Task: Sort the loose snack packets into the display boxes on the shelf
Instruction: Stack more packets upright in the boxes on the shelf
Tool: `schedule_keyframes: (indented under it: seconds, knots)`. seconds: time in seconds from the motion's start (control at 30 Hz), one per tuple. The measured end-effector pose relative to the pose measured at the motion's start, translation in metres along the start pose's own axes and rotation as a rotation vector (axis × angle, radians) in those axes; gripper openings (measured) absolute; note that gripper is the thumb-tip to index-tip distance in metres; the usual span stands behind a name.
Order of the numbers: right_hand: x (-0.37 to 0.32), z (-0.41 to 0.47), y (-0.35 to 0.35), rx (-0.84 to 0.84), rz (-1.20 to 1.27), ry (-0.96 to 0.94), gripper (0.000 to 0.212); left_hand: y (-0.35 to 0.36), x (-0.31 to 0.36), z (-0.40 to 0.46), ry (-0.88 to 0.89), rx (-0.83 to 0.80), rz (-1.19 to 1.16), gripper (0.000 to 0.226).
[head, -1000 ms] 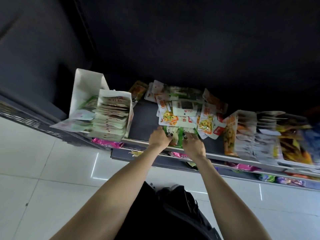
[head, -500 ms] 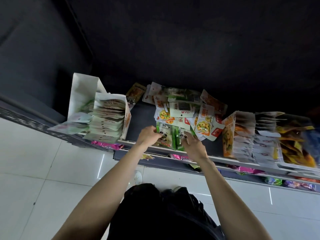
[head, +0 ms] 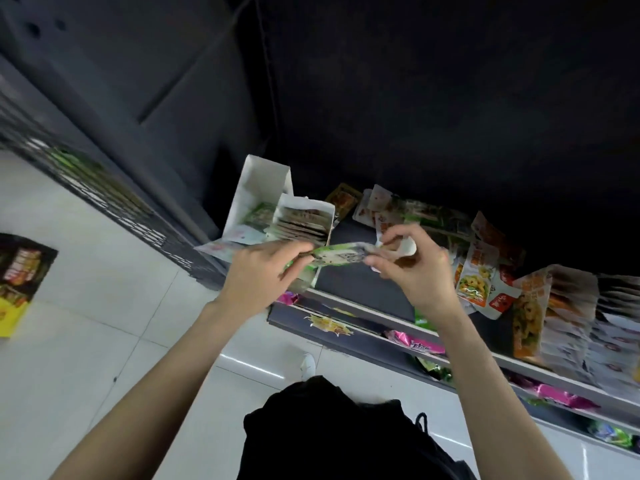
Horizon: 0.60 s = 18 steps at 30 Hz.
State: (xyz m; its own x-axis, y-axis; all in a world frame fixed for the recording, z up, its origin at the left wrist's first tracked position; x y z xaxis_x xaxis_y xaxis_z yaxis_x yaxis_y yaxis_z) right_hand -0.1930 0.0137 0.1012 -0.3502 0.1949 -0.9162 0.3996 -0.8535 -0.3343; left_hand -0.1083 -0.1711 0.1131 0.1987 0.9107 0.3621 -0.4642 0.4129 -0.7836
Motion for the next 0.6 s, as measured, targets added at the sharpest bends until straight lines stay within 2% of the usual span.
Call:
schedule_keyframes:
  seconds: [0.1, 0.17, 0.27, 0.37, 0.43, 0.5, 0.6]
  knots:
    - [-0.040, 0.026, 0.026, 0.086, -0.129, -0.258, 0.016, -0.026, -0.036, 0.011, -0.159, 0.172, -0.002, 0.021]
    - [-0.046, 0.044, 0.049, 0.144, -0.132, -0.302, 0.011, -0.032, -0.067, 0.017, -0.371, 0.184, -0.013, 0.031]
    - [-0.041, 0.072, 0.083, 0.196, -0.123, -0.263, 0.007, -0.031, -0.100, 0.008, -0.589, 0.128, -0.051, 0.050]
    - [-0.038, 0.098, 0.110, 0.204, -0.206, -0.235, 0.008, -0.023, -0.118, -0.015, -0.563, -0.036, 0.039, 0.037]
    - [-0.034, 0.113, 0.131, 0.147, -0.347, -0.243, 0.015, -0.013, -0.129, -0.034, -0.508, -0.198, 0.119, 0.034]
    - [-0.030, 0.123, 0.156, 0.031, -0.568, -0.287, 0.021, -0.003, -0.138, -0.051, -0.493, -0.336, 0.170, 0.046]
    - [-0.015, 0.128, 0.202, -0.296, -0.894, -0.299, 0.033, 0.002, -0.142, -0.062, -0.472, -0.415, 0.201, 0.052]
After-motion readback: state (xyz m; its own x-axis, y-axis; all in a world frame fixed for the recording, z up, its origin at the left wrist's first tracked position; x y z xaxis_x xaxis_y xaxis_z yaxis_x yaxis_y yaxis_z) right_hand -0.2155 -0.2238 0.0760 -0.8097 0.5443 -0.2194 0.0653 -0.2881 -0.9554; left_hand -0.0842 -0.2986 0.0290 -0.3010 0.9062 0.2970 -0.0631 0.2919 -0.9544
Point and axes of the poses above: each hand's wrist, its own z-axis towards the middle knuckle, its own y-axis out of the palm, x = y × z, the point moved 8 cm from there along z, towards the middle knuckle, and after that the axes turned 9 degrees about -y, right-handed, at the moved point
